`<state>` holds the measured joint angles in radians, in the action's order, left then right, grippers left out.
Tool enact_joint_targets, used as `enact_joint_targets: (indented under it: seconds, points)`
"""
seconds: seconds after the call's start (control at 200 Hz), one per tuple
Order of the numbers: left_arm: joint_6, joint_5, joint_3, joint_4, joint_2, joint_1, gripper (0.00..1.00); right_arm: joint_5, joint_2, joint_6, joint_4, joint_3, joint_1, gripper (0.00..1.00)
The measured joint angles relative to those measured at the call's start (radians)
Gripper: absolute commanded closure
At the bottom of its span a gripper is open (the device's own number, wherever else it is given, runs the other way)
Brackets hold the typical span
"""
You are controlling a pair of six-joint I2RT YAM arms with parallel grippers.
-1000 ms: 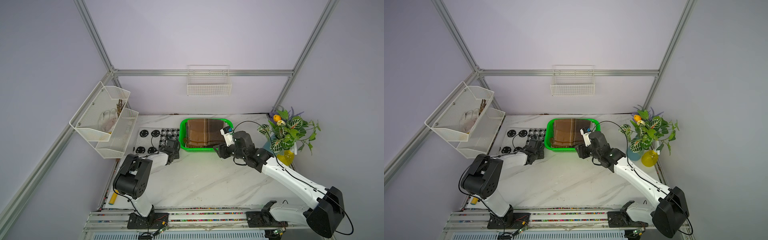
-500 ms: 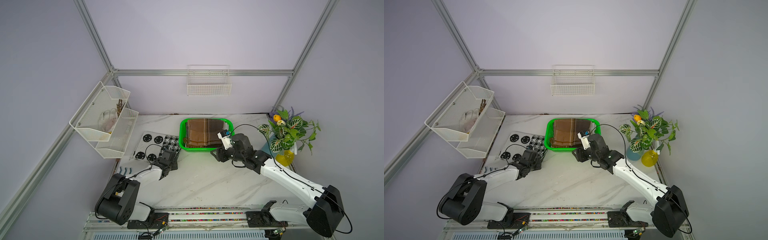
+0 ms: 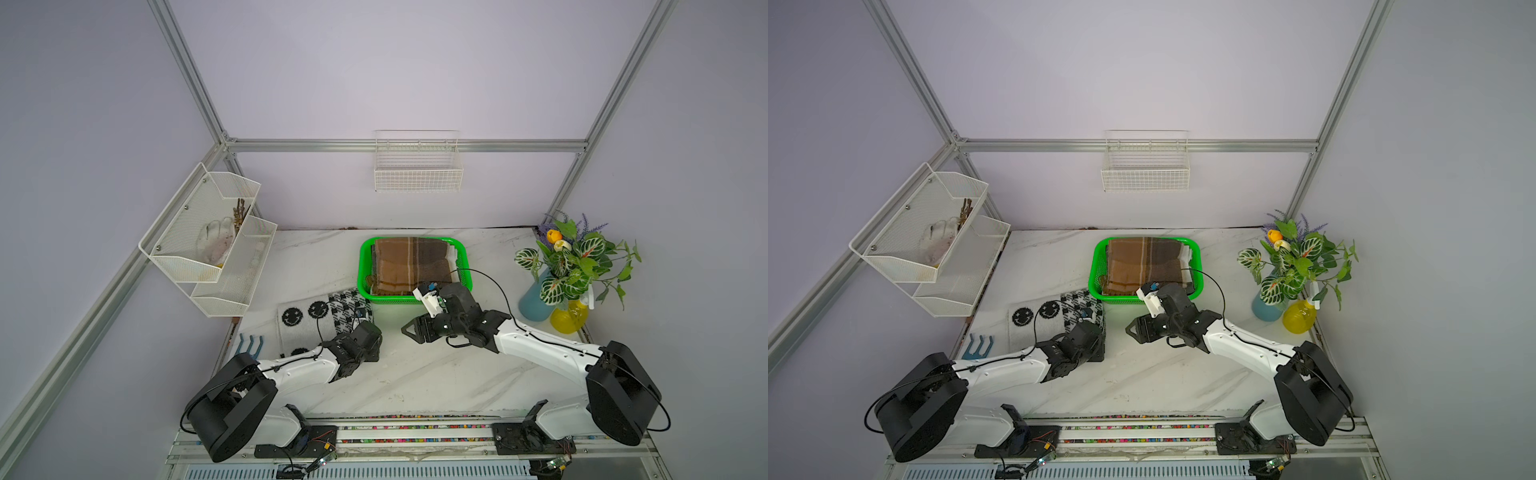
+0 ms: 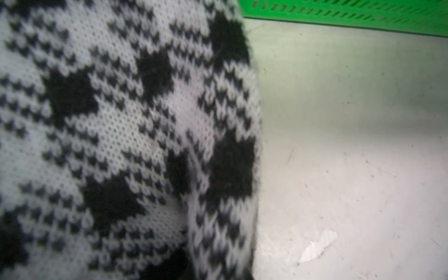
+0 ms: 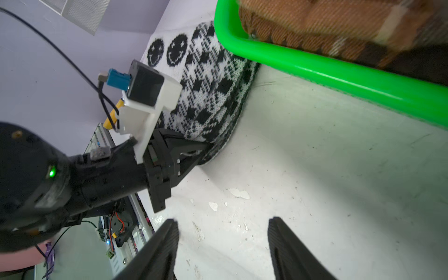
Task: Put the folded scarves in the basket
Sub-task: Move the scarf to the center of the board.
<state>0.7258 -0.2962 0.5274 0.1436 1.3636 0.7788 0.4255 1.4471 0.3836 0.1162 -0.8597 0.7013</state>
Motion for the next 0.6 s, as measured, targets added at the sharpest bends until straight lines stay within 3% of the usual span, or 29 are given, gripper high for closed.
enact_joint_targets:
  seconds: [0.1,0.135,0.28,0.565,0.6]
  points:
    - [0.039,-0.027,0.001,-0.005,0.014,0.088,1.0,0.023,0.036,0.016,-0.031,0.0,0.001,0.36]
    - [0.05,-0.035,0.006,-0.005,0.024,0.113,1.0,0.028,0.046,0.024,-0.039,0.0,0.001,0.3]
    - [0.076,-0.056,0.072,-0.005,0.1,0.222,1.0,0.045,0.058,0.034,-0.051,0.0,0.001,0.27]
    - [0.19,-0.119,0.117,0.045,0.147,0.322,1.0,0.08,0.084,0.029,-0.051,-0.006,-0.008,0.25]
    - [0.208,-0.129,0.121,0.062,0.147,0.332,0.96,0.094,0.091,0.025,-0.049,-0.011,-0.009,0.25]
